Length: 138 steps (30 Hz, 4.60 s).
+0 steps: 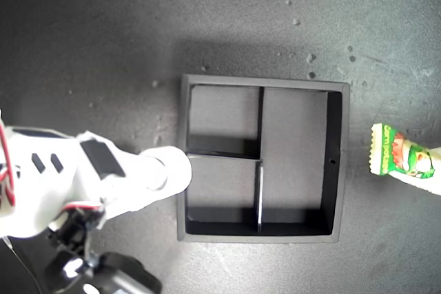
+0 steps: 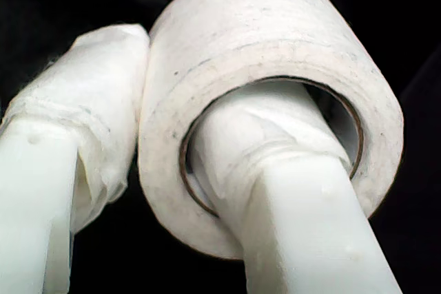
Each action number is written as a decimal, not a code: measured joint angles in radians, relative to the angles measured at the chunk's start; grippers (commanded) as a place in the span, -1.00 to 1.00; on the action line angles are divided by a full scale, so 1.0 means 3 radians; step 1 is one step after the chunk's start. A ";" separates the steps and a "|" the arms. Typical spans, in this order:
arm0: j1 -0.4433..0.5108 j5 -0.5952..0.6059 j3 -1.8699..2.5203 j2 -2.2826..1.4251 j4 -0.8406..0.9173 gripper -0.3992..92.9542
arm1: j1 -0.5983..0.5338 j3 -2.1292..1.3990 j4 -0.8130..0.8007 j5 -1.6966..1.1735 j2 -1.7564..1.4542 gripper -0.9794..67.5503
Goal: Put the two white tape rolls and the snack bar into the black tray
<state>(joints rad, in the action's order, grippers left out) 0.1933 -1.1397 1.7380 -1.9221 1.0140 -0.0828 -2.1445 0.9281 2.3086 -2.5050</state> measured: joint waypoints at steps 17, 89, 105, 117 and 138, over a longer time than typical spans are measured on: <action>-0.0015 -0.0118 0.0051 0.0020 0.0092 -0.99 | 0.0787 -0.0813 0.0327 -0.0389 -0.0179 -0.99; 0.0414 -0.0562 -0.6330 0.5067 0.2679 -0.66 | -0.0179 0.1314 -0.1186 -0.6652 0.3247 -0.98; 0.0235 -0.0557 -0.4587 0.3503 0.2679 -0.65 | -0.0322 0.1314 -0.1186 -0.6576 0.3257 -0.58; -0.0297 -0.0849 -0.2378 0.1345 0.2679 -0.64 | -0.0368 0.1314 -0.0931 -0.6571 0.3257 -0.16; -0.0010 -0.1140 -0.2132 0.1227 0.2669 -0.64 | -0.0409 0.2076 0.0066 -0.6571 0.3257 -0.22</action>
<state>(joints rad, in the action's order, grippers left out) 0.1902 -1.4818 1.0983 -1.5539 1.8147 -0.2056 -1.5217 0.9480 0.3375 -1.5278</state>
